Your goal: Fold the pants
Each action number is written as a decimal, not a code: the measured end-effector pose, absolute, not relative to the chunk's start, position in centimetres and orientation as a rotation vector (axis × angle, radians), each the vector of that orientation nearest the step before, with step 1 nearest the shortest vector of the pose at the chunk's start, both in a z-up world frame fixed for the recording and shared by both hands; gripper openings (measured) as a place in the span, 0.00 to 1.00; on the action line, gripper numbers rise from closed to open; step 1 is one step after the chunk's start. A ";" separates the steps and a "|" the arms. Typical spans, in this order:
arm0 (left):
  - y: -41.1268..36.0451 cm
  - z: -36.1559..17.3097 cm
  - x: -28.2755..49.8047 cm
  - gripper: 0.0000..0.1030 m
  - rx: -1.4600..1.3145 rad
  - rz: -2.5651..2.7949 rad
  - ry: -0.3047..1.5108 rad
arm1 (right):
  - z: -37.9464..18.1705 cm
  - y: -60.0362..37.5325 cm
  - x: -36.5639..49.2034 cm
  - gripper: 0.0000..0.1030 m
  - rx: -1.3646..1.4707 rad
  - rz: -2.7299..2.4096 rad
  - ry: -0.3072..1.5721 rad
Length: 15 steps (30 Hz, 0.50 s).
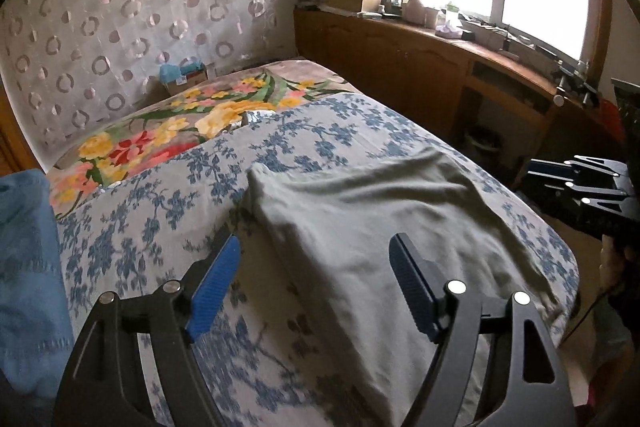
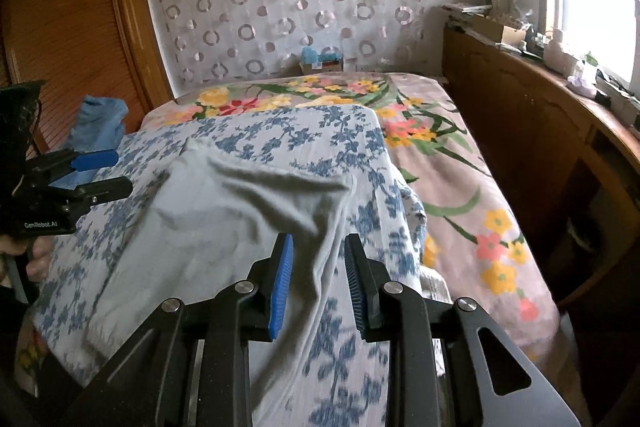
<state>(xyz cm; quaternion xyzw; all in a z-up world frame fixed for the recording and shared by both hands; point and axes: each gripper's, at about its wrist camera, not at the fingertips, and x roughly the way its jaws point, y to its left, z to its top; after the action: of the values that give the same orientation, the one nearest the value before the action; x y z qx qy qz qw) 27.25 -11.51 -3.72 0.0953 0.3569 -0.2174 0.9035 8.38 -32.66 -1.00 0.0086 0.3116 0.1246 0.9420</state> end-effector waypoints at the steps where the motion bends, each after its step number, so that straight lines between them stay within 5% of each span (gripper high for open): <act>1: -11.5 -3.7 26.7 0.75 0.199 -0.449 0.736 | -0.9 -32.7 8.0 0.27 0.016 0.252 0.635; 15: -11.1 -3.6 20.6 0.75 0.170 -0.443 0.719 | -0.7 -32.7 3.0 0.42 0.034 0.245 0.616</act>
<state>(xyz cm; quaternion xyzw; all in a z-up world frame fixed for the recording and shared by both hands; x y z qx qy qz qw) 20.58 -11.08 -3.65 0.0826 0.3485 -0.2149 0.9086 2.96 -32.72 -0.65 0.0167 0.3026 0.1205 0.9453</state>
